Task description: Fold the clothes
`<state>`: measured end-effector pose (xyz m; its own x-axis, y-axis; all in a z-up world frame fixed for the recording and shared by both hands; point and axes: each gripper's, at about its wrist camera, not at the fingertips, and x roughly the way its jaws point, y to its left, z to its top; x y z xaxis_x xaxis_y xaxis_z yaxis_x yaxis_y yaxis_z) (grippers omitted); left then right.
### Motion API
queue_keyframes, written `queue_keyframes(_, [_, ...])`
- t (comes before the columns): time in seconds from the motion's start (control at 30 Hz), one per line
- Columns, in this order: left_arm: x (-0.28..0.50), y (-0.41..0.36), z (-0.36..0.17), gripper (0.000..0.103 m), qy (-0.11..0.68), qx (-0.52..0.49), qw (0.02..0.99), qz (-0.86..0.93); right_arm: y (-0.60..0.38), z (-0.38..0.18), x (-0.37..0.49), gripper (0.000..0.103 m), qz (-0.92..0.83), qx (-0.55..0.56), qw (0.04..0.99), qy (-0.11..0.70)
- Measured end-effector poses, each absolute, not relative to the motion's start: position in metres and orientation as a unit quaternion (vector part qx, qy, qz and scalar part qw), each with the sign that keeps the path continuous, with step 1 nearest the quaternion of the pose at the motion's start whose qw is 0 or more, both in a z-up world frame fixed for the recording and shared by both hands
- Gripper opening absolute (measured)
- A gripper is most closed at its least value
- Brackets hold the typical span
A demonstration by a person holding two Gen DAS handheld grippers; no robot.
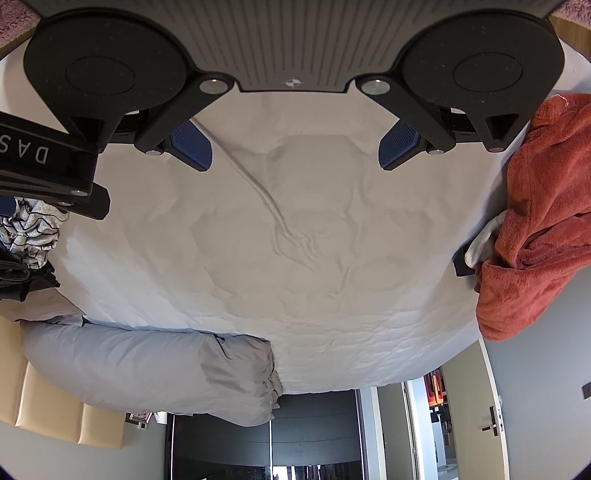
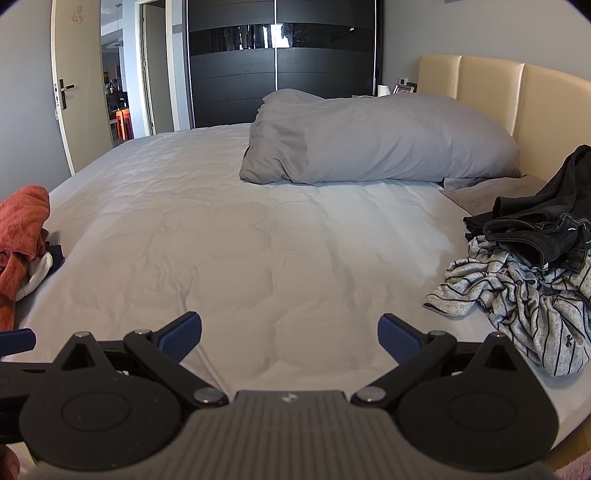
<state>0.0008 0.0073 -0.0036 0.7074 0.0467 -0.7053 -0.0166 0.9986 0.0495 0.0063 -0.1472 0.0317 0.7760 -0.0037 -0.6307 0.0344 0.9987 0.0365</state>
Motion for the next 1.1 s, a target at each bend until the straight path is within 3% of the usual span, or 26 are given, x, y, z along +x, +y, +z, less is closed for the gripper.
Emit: queue_keyframes(1.1, [0.007,0.026,-0.008,0.099,0.398,0.015,0.917,0.037,-0.149,0.025,0.012,0.103,-0.016,0.017,0.939,0.343])
